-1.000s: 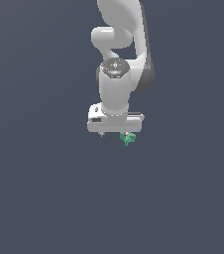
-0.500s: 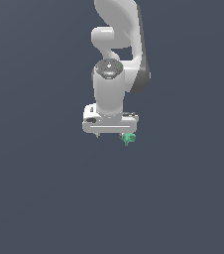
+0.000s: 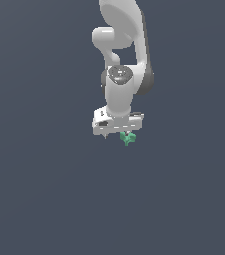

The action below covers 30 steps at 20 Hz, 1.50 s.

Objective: Pick up the object and move it to a goal position.

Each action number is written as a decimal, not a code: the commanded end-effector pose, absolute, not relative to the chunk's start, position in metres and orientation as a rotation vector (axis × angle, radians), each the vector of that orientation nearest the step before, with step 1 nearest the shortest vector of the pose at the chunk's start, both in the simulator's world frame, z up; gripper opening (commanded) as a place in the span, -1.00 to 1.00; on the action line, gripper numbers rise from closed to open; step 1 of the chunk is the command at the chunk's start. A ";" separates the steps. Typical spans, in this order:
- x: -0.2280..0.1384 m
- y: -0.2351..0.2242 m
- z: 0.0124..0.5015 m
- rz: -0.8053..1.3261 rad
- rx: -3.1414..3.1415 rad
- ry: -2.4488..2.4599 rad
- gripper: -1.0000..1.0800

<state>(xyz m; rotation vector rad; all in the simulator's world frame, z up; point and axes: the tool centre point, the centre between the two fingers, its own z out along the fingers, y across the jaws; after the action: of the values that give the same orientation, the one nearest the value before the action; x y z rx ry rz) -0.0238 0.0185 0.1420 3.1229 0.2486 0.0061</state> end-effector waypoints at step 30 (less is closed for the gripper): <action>-0.086 0.083 0.054 0.000 3.022 0.858 0.92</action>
<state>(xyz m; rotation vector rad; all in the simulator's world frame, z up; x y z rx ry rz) -0.0855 0.0830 0.0618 3.0228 0.8566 -0.0002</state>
